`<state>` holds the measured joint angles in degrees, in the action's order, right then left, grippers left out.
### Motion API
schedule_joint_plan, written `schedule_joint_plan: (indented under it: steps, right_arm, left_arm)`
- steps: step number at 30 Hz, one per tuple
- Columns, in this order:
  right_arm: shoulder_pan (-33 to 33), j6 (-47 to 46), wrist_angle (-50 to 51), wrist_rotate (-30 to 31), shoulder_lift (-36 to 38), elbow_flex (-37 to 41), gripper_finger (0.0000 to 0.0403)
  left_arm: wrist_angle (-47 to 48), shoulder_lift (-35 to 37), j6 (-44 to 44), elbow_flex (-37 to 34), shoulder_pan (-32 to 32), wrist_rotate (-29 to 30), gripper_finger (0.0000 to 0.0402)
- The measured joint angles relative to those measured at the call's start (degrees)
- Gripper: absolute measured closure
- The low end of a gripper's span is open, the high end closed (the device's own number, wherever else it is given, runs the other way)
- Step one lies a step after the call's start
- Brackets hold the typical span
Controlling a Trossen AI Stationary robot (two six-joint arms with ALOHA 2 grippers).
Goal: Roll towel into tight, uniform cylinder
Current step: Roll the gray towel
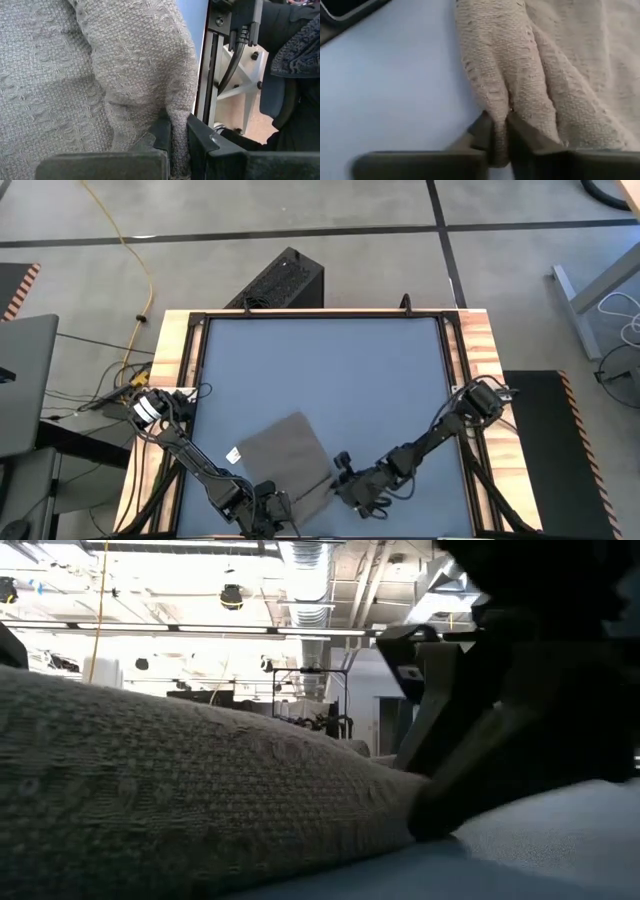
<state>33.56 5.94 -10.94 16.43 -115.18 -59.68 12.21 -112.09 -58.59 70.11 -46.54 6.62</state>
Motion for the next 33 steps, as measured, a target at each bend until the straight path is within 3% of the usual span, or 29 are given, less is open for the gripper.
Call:
schedule_joint_plan:
  steps: [2, 5, 9, 14, 24, 33]
  right_arm:
    - [-1.0, -2.2, 2.1, -4.1, 0.6, 0.0, 0.0377]
    - [-2.6, -9.5, 7.7, -11.4, 2.7, -0.2, 0.0376]
    - [-5.2, -20.5, 15.2, -25.8, 6.0, 0.0, 0.0376]
    - [-7.5, -35.1, 13.0, -40.8, 7.0, 0.3, 0.0376]
    - [-12.3, -49.0, 7.0, -46.2, -1.5, 0.0, 0.0376]
    - [-13.2, -58.0, 1.7, -48.5, -4.5, -0.1, 0.0369]
  left_arm:
    - [-0.2, 0.0, 0.2, 0.0, -0.1, 0.1, 0.0390]
    - [-0.2, 0.0, 0.8, 0.0, -0.1, 0.4, 0.0390]
    - [-0.1, 0.0, 3.5, 0.0, 0.3, 2.9, 0.0390]
    - [0.0, 0.0, 5.2, 0.0, 1.4, 2.3, 0.0390]
    - [0.7, 0.0, 5.5, 0.0, 1.1, -1.0, 0.0386]
    - [5.9, 1.3, 4.4, 0.1, 1.0, -3.9, 0.0312]
